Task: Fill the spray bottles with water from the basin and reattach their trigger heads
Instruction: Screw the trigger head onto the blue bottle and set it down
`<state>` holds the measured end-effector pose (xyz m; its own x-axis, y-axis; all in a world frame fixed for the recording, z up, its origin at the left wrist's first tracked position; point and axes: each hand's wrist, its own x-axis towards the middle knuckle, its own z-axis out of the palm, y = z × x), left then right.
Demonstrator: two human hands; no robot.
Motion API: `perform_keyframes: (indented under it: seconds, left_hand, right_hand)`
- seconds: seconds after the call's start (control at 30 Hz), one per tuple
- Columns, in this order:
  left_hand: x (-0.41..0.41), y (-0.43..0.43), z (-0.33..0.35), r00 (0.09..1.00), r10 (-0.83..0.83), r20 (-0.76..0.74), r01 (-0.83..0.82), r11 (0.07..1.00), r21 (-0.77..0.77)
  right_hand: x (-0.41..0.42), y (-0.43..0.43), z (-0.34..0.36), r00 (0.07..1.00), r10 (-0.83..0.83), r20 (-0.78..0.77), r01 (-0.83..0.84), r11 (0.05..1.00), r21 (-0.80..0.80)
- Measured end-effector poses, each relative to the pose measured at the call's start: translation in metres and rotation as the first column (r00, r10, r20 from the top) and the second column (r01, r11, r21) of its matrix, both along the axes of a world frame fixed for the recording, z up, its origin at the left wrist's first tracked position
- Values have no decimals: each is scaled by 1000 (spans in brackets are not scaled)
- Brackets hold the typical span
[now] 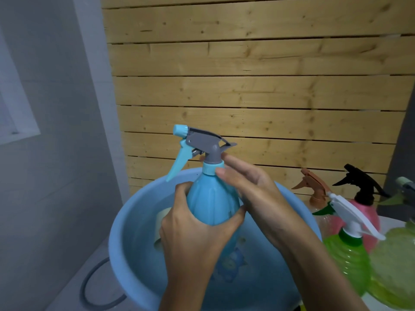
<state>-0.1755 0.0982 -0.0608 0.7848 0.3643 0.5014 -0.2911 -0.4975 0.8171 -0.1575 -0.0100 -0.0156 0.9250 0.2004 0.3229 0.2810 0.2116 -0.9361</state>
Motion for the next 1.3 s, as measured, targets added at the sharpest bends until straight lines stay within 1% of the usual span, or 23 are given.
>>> perform_keyframes:
  seconds: [0.03,0.1,0.2,0.3,0.4,0.53,0.6,0.7,0.77,0.83,0.9,0.97,1.0,1.07,1.17,1.3]
  left_hand:
    - [0,0,-1,1000,-14,-2,14,1000,-2]
    - [1,1,-2,999,-35,0,35,999,9]
    - [1,0,-2,998,-69,-7,69,998,12]
    - [1,0,-1,997,-74,-5,74,997,-7]
    - [-2,0,2,999,-35,6,35,999,-20]
    - [-6,-3,6,1000,12,-17,-12,1000,17]
    - [-7,-4,9,999,37,-26,-36,998,42]
    - [-7,-4,9,998,59,-11,-58,996,65]
    - [-7,-5,10,999,47,1,-47,997,66]
    - [-8,-5,10,1000,19,12,-19,998,60]
    - [-7,-5,10,1000,-8,15,7,998,69]
    - [-6,-7,9,1000,-30,1,30,994,101]
    - [-7,-9,9,999,-34,-7,35,992,118]
    - [-8,-13,9,998,-51,-24,54,987,152]
    - [-11,-20,8,996,-89,-19,91,983,159]
    - [-10,-32,8,992,-124,-10,124,980,153]
  right_hand:
    - [0,0,1,1000,4,26,-4,1000,-21]
    - [-1,2,1,997,-44,71,46,999,-25]
    - [-2,2,-1,980,-167,111,163,985,50]
    - [-1,5,-4,948,-289,137,285,957,46]
    - [-4,13,-3,922,-367,121,368,930,15]
    - [-4,16,-4,892,-436,120,437,899,15]
    - [-4,17,-5,882,-453,133,456,890,4]
    - [-7,17,-3,860,-472,192,486,874,-27]
    - [-8,14,-1,864,-452,221,475,878,-60]
    - [-11,9,2,895,-384,226,408,910,-68]
    - [-14,4,4,936,-301,180,308,951,-12]
    - [-17,-1,7,963,-242,115,235,969,72]
    - [-18,-4,9,965,-236,112,228,970,83]
    - [-20,-12,14,954,-246,170,240,969,53]
    - [-22,-22,19,946,-227,232,231,973,8]
    - [-23,-34,22,939,-241,246,247,969,7]
